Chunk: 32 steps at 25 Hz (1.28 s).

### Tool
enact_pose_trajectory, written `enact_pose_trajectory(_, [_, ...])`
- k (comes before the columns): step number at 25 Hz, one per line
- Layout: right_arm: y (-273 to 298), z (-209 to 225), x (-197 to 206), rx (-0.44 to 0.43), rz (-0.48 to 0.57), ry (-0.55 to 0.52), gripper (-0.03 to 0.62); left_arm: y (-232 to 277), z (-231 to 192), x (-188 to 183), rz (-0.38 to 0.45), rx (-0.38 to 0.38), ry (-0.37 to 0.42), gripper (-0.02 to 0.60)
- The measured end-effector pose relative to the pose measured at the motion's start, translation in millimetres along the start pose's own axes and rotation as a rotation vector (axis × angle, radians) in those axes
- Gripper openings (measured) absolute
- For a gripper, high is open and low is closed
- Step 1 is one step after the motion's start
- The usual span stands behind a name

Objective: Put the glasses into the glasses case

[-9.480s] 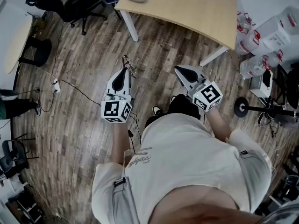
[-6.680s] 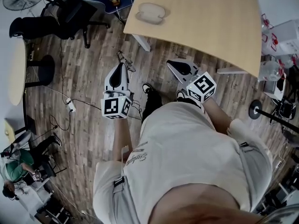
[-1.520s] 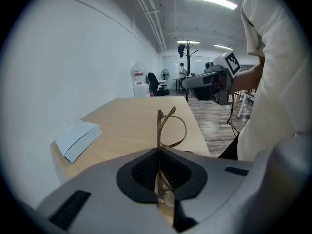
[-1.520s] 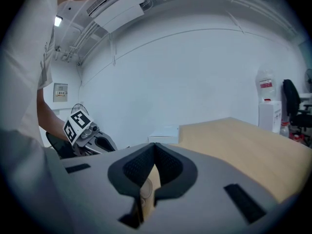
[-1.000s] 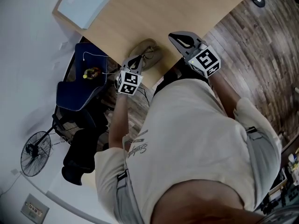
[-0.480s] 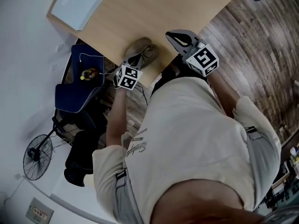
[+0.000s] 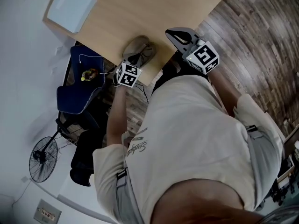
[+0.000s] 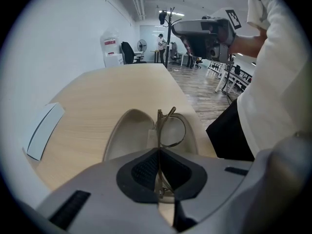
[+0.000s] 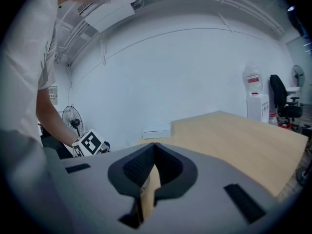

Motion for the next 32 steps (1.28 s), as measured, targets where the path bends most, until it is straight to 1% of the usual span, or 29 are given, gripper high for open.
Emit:
enact_pose_trajectory(3, [0.5,0.9,2.6,0.004,0.0,0.001,-0.005,4.1,0.2,3.0,-0.023,0.014,0.004,0.017])
enact_pose_trajectory(13, [-4.7,1.5,2.7,0.017,-0.012,-0.002,-0.005,10.2,-1.4,1.0,-0.061,0.047,-0.003,0.017])
enact_pose_trajectory(22, [-8.8,-0.8,9.2,0.018,-0.029,0.004,-0.005,16.8,-1.2,1.0,-0.095,0.061,-0.002,0.017])
enact_pose_trajectory(32, [-9.1,0.2,14.2,0.013,-0.035,0.013,-0.005,18.5,-0.4,-0.8,-0.091,0.073,-0.009,0.018])
Point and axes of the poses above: the fingertips, and each gripper's own axes: y forward along the fingers, z to its right, x out of its underside, the point moved 6 cm from there along -y, backward along the fingers, and after that the axes turned 7 degrees about z, right-handed, at the moved point
